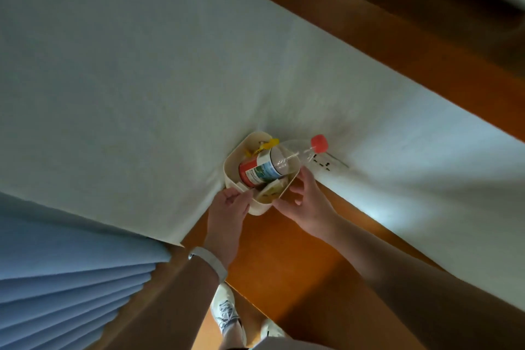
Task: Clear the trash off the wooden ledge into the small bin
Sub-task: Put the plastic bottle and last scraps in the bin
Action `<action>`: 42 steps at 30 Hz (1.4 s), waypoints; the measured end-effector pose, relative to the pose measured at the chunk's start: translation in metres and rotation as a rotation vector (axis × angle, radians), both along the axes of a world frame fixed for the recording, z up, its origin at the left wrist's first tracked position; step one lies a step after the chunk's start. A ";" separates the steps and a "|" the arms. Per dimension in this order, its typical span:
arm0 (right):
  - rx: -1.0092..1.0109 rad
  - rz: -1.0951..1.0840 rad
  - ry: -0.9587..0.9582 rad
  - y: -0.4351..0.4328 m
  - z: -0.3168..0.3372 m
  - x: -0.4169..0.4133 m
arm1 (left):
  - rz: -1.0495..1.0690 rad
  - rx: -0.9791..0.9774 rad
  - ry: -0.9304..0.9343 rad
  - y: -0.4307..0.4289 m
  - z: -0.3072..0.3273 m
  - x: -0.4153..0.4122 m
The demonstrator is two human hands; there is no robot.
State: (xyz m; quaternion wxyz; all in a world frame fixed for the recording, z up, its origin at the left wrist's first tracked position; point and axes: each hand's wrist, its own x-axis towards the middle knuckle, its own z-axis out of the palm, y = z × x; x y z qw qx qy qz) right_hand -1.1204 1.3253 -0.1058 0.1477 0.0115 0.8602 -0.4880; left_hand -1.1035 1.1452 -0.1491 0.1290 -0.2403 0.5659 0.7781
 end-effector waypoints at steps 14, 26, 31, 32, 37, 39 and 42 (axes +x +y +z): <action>0.020 0.008 -0.062 0.020 -0.002 -0.026 | -0.108 0.088 -0.020 0.005 -0.004 -0.032; 0.085 -0.037 -0.063 0.027 0.001 -0.037 | -0.117 -0.067 -0.062 0.026 0.007 -0.051; 0.133 -0.029 -0.025 0.030 0.008 -0.034 | -0.166 -0.204 -0.067 0.022 0.020 -0.046; 0.149 -0.035 -0.005 0.031 0.010 -0.032 | -0.161 -0.208 -0.066 0.020 0.025 -0.045; 0.175 -0.059 0.032 0.037 0.020 -0.018 | -0.154 -0.245 -0.078 0.003 0.050 -0.033; 0.214 -0.083 0.053 0.042 0.025 -0.012 | -0.229 -0.369 -0.013 0.000 0.061 -0.022; 0.257 -0.058 0.147 0.047 0.036 0.002 | -0.292 -0.552 0.084 0.000 0.078 -0.003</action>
